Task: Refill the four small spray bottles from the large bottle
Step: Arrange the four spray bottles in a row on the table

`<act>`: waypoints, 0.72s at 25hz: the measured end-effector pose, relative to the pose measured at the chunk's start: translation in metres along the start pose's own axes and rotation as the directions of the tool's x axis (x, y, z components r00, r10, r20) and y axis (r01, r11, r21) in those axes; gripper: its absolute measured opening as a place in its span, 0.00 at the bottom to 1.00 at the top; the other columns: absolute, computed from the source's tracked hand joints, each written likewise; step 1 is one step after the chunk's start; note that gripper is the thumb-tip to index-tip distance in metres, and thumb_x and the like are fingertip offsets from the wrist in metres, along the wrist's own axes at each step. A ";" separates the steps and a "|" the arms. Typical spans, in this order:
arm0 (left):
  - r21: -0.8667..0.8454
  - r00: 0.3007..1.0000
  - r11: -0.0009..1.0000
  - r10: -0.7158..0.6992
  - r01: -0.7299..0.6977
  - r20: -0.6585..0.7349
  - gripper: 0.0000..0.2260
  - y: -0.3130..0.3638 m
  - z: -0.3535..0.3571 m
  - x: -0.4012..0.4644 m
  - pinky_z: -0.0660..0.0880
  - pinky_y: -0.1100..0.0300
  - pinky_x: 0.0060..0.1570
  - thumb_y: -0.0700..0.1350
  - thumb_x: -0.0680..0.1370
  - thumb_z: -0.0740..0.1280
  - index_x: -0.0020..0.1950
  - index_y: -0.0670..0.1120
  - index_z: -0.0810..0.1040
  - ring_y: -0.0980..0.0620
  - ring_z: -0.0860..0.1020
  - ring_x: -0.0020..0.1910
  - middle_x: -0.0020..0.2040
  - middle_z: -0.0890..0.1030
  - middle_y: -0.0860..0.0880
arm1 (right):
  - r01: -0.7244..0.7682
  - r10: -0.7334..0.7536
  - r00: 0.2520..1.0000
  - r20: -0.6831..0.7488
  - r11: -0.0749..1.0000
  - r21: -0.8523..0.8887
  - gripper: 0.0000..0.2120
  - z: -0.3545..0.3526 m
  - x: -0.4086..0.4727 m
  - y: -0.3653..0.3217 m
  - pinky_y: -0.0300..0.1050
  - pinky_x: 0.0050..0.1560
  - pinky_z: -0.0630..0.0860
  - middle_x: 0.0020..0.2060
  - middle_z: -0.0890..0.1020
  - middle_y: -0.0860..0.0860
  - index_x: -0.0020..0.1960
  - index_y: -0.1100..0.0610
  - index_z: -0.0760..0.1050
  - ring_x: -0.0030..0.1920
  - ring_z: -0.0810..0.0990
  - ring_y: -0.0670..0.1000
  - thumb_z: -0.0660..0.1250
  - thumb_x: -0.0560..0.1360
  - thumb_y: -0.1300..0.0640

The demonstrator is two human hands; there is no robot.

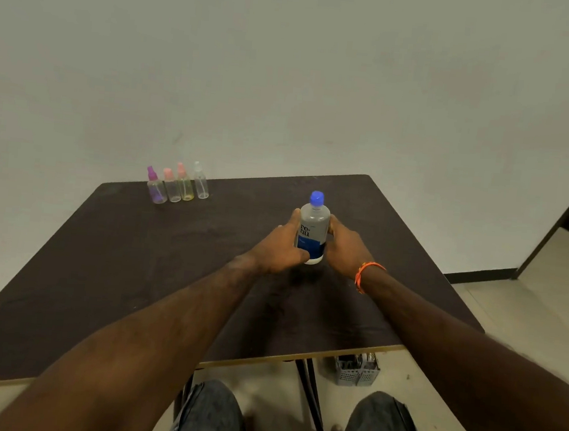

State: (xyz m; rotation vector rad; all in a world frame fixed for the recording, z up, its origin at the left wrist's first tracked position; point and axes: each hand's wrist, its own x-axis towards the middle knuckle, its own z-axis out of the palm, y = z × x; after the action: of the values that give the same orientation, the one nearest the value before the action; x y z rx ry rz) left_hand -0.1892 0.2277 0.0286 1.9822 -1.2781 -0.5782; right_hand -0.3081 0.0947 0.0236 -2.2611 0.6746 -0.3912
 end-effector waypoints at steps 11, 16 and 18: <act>-0.032 0.998 0.999 -0.035 0.034 -0.046 0.45 -0.005 0.004 -0.003 0.64 0.62 0.69 0.35 0.78 0.69 0.85 0.46 0.43 0.44 0.66 0.78 0.82 0.63 0.46 | 0.021 -0.041 0.976 -0.212 0.995 -0.098 0.38 0.014 -0.011 0.000 0.57 0.73 0.67 0.75 0.67 0.52 0.78 0.52 0.58 0.74 0.67 0.56 0.70 0.73 0.65; 0.040 0.981 0.995 -0.085 0.093 -0.174 0.47 -0.025 -0.049 -0.012 0.63 0.67 0.64 0.40 0.78 0.70 0.85 0.45 0.39 0.45 0.67 0.78 0.84 0.58 0.43 | 0.418 -0.449 0.799 -0.400 0.893 -0.167 0.29 0.017 -0.004 -0.062 0.53 0.63 0.74 0.64 0.73 0.52 0.69 0.55 0.69 0.61 0.74 0.53 0.62 0.69 0.65; 0.068 0.964 0.988 -0.117 0.136 -0.238 0.48 -0.040 -0.081 -0.021 0.62 0.64 0.66 0.43 0.77 0.71 0.85 0.45 0.40 0.44 0.65 0.79 0.83 0.60 0.42 | 0.449 -0.465 0.822 -0.329 0.884 -0.129 0.30 0.028 0.004 -0.094 0.46 0.60 0.75 0.64 0.73 0.48 0.70 0.53 0.69 0.58 0.75 0.48 0.63 0.69 0.66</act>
State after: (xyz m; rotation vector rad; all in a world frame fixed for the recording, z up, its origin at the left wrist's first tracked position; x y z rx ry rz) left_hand -0.1183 0.2828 0.0518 2.1416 -1.0527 -0.3427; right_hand -0.2591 0.1633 0.0728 -2.4105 0.2962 -1.0461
